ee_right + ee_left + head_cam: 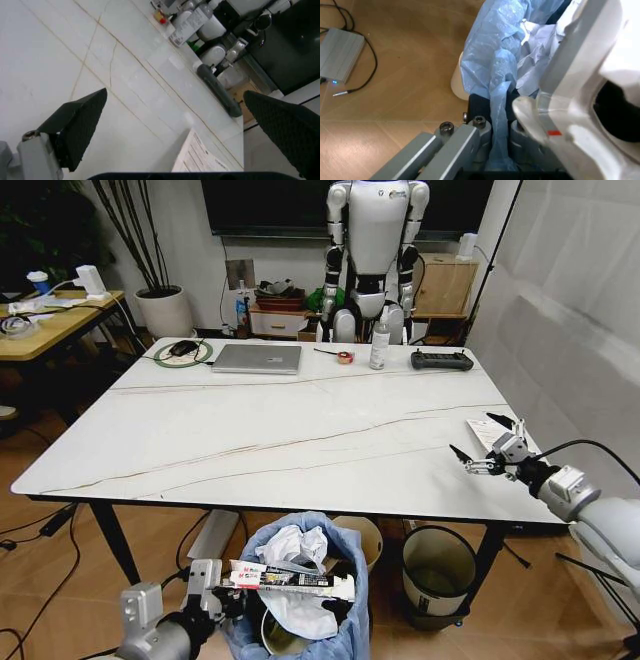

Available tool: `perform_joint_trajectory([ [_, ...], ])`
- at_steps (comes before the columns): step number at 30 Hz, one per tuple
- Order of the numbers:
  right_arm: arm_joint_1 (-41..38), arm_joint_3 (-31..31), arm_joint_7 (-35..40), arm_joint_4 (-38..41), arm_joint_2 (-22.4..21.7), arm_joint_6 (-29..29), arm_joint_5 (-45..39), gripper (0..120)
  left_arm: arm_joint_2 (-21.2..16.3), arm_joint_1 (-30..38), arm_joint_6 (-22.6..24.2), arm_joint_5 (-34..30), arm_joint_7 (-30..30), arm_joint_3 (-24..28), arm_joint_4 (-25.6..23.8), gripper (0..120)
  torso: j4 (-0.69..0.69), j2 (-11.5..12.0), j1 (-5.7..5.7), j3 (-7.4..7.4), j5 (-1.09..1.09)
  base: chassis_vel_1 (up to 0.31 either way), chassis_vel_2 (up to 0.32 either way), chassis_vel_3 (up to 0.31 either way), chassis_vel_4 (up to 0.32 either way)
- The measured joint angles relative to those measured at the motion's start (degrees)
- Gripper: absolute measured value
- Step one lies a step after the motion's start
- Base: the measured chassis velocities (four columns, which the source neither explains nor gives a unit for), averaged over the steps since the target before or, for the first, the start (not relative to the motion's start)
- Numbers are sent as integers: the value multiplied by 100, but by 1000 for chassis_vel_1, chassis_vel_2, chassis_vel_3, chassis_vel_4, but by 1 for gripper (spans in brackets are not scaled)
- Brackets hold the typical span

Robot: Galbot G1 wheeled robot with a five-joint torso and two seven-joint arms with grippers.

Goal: Pick up the trash bin and place the trash from the table into it.

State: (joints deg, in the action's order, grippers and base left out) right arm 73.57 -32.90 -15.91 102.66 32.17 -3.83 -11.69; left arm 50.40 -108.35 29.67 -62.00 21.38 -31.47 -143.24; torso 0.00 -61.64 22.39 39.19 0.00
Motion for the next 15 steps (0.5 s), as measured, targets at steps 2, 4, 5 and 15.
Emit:
perform_joint_trajectory([
  [2,21,-59,-64,-139,5,-62,224,100,-7,19,-3,1,-2,11,0,0,0,0,0,0,1,0,0,0,0],
  [4,22,-63,-64,-150,8,-65,241,100,-8,21,-4,1,-2,12,0,0,0,0,0,0,1,0,0,0,0],
  [5,33,-93,-65,-200,31,-69,316,100,-15,30,-5,0,-3,18,0,0,-1,0,0,0,1,0,0,0,0],
  [15,20,-232,20,-427,127,31,538,100,-83,84,-17,-23,-16,29,0,0,0,0,0,0,-1,0,0,0,0],
])
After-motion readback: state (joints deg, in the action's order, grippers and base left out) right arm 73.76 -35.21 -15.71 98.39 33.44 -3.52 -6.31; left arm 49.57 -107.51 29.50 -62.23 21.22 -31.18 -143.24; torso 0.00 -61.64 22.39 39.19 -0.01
